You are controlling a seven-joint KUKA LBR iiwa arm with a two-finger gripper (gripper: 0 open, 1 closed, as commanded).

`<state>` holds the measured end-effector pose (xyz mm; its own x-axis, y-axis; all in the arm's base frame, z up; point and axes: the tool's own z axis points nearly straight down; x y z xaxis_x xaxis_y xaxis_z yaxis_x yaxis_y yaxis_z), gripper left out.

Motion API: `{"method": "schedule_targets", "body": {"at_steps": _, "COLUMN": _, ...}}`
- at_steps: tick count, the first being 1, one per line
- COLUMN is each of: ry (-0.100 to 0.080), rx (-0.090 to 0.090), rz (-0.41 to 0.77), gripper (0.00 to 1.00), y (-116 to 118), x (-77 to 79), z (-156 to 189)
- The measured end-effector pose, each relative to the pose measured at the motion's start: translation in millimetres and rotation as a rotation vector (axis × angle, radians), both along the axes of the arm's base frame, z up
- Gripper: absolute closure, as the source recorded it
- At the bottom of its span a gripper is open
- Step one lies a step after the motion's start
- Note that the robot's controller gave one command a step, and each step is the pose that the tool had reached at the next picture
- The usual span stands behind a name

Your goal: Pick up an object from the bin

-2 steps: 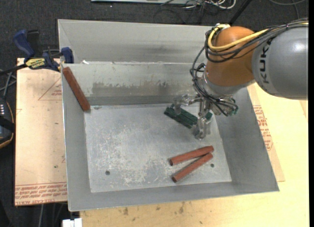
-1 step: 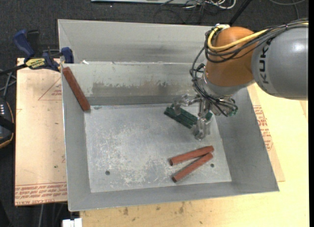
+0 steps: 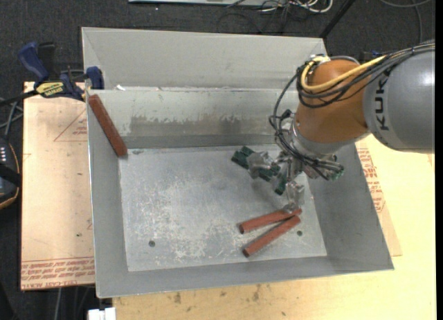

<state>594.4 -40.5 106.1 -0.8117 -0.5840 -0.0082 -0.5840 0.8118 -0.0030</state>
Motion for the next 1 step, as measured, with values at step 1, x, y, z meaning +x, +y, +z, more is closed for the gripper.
{"method": "schedule_targets", "body": {"at_steps": 1, "ry": 0.011, "rx": -0.001, "rz": 0.049, "gripper": 0.0, "y": -13.4, "x": -24.2, "z": -10.3}}
